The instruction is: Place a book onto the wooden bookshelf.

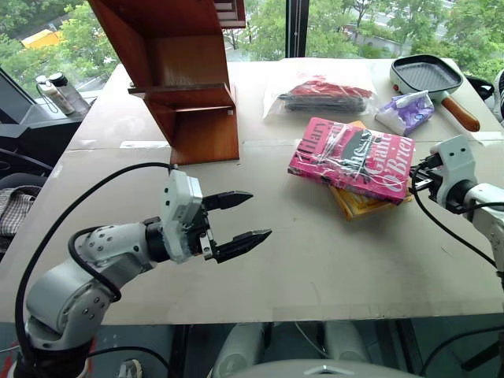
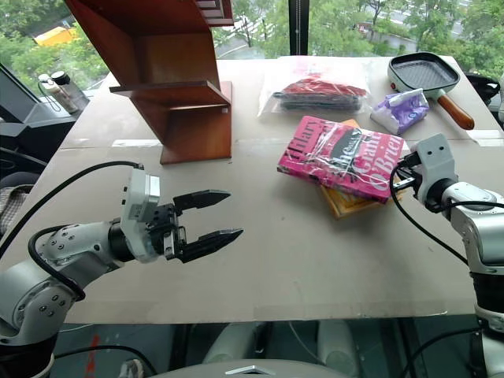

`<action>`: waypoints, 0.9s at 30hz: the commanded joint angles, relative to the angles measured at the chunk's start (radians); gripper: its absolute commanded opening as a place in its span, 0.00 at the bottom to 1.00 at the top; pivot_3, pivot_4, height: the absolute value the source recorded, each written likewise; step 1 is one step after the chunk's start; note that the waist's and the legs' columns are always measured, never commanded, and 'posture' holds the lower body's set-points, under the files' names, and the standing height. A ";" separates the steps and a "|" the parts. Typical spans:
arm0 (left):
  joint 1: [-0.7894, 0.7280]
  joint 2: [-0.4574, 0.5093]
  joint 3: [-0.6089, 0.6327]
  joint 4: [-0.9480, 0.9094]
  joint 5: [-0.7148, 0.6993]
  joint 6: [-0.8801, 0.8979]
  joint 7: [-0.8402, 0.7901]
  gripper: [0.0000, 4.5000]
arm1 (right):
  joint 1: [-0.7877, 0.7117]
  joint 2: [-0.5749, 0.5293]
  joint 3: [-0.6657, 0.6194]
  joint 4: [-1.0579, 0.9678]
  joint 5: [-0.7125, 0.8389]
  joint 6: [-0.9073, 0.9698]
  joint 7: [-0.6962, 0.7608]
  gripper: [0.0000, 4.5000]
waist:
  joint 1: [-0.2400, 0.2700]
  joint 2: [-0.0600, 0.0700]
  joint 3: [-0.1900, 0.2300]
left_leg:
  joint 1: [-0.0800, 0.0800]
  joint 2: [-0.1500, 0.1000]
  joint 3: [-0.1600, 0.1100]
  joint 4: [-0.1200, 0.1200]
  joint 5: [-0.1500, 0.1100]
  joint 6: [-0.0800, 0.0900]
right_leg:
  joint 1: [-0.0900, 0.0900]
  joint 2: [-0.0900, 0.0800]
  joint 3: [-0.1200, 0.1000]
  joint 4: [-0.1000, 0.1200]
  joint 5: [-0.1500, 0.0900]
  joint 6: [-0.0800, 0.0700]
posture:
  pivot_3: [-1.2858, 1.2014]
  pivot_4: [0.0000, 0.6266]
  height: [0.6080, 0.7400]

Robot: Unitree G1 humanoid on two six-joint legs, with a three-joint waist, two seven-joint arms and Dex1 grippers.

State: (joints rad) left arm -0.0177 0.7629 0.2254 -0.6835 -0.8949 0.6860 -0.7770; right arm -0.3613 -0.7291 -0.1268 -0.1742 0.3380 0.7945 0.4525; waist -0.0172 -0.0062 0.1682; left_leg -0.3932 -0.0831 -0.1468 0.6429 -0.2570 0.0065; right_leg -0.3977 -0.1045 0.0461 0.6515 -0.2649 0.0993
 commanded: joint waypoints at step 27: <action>-0.409 -0.780 -0.079 0.784 -0.824 0.179 1.120 1.00 | 0.820 0.065 -0.693 -0.753 0.521 -0.209 0.413 0.99 | 0.034 -0.007 -0.004 | 0.016 -0.001 0.000 0.012 -0.003 0.004 | 0.019 0.001 0.001 0.008 0.001 0.002 | 0.52 0.24 1.00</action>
State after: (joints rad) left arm -0.3990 0.0112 0.1464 0.0787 -1.6999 0.9018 0.3179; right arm 0.4472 -0.6709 -0.7940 -0.8701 0.8249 0.6141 0.8739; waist 0.0172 -0.0136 0.1640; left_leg -0.3786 -0.0848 -0.1468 0.6551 -0.2596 0.0108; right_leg -0.3789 -0.1036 0.0465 0.6586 -0.2637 0.1017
